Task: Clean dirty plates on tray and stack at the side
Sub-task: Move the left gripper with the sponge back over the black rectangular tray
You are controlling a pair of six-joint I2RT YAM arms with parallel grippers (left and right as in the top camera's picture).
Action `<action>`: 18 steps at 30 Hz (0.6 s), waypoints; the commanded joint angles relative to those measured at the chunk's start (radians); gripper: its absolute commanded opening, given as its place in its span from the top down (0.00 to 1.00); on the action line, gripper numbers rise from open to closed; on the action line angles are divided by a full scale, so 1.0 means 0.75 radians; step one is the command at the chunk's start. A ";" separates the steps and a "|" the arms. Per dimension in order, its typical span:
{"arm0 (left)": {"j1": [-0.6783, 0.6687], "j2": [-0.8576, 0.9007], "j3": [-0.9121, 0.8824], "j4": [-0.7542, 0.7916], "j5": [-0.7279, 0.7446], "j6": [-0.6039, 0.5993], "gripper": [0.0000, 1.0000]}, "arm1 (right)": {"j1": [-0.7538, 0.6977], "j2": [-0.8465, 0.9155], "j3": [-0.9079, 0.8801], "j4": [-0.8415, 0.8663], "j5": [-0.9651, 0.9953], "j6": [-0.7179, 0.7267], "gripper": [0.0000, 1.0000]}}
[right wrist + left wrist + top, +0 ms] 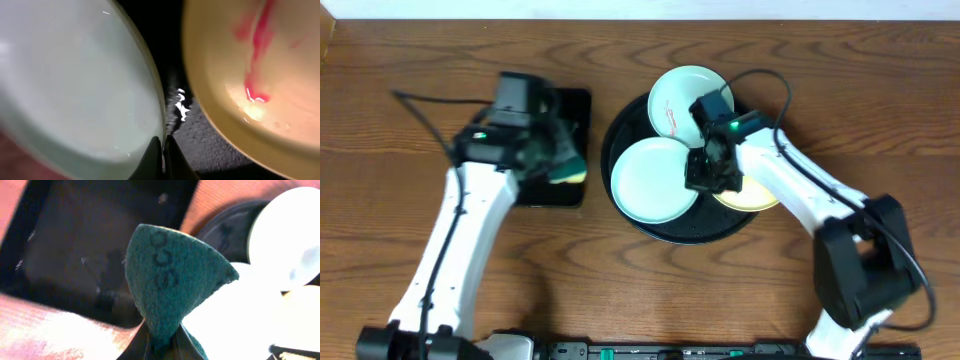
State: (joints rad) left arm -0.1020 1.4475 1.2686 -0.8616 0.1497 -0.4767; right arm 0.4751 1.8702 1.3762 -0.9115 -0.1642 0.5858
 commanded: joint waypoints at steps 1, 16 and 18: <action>0.115 -0.033 0.002 -0.070 0.110 0.052 0.92 | 0.030 -0.136 0.081 -0.002 0.087 -0.086 0.98; 0.298 -0.031 0.002 -0.206 0.110 0.132 0.92 | 0.052 -0.366 0.151 -0.070 0.382 -0.286 0.99; 0.298 -0.031 0.002 -0.206 0.110 0.132 0.93 | 0.044 -0.356 0.150 -0.092 0.380 -0.251 0.87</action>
State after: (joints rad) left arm 0.1177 1.4322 1.2678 -1.0142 0.2188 -0.3950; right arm 0.4950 1.6115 1.4696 -0.9688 0.0864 0.3935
